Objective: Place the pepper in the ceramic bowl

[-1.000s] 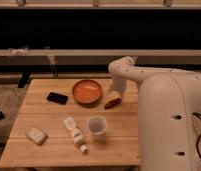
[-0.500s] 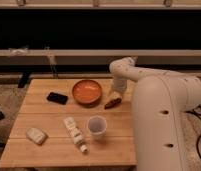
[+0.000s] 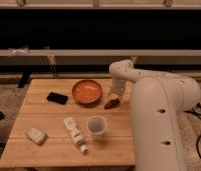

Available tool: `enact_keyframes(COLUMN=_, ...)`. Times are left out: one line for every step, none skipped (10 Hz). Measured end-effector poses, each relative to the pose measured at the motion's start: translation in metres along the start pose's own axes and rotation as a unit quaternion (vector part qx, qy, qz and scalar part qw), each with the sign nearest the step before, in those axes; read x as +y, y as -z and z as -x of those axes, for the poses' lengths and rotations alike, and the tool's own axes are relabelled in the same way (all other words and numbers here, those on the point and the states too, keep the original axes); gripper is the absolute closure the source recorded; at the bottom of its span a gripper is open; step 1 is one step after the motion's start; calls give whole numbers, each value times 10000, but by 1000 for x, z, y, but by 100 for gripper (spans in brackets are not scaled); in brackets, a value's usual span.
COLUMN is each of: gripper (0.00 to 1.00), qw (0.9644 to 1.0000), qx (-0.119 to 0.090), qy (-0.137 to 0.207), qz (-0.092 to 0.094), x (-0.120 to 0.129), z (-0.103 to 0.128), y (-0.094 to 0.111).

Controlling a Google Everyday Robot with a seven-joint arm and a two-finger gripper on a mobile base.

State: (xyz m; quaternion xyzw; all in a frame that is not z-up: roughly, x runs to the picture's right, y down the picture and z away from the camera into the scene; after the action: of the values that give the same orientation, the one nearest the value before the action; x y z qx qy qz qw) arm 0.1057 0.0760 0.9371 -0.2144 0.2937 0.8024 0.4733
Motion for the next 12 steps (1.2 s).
enact_keyframes(gripper=35, qw=10000, qx=59, qy=-2, qz=-10, x=0, z=-1, y=-4)
enact_keyframes(gripper=39, qw=9999, qx=113, qy=-5, qz=-31, x=-1, z=-1, y=-8)
enact_keyframes(gripper=48, qw=9999, qx=148, qy=-2, qz=-46, x=0, z=-2, y=-10)
enact_keyframes(gripper=57, qw=9999, qx=155, qy=-6, qz=-52, x=-1, z=-2, y=-9)
enact_keyframes(gripper=68, qw=9999, qx=121, qy=0, qz=-52, x=-1, z=-2, y=-4)
enact_keyframes(gripper=78, qw=10000, qx=58, qy=3, qz=-29, x=0, z=-2, y=7)
enact_keyframes(gripper=88, qw=10000, qx=-53, qy=37, qz=3, x=4, z=-1, y=23)
enact_keyframes(gripper=97, qw=9998, qx=-173, qy=100, qz=32, x=10, z=1, y=44)
enact_keyframes(gripper=100, qw=9995, qx=-249, qy=207, qz=27, x=19, z=1, y=61)
enact_keyframes(gripper=100, qw=9988, qx=-320, qy=376, qz=-9, x=32, z=2, y=77)
enact_keyframes(gripper=100, qw=9976, qx=-383, qy=570, qz=-39, x=50, z=6, y=90)
enact_keyframes(gripper=100, qw=9966, qx=-404, qy=722, qz=-61, x=65, z=9, y=95)
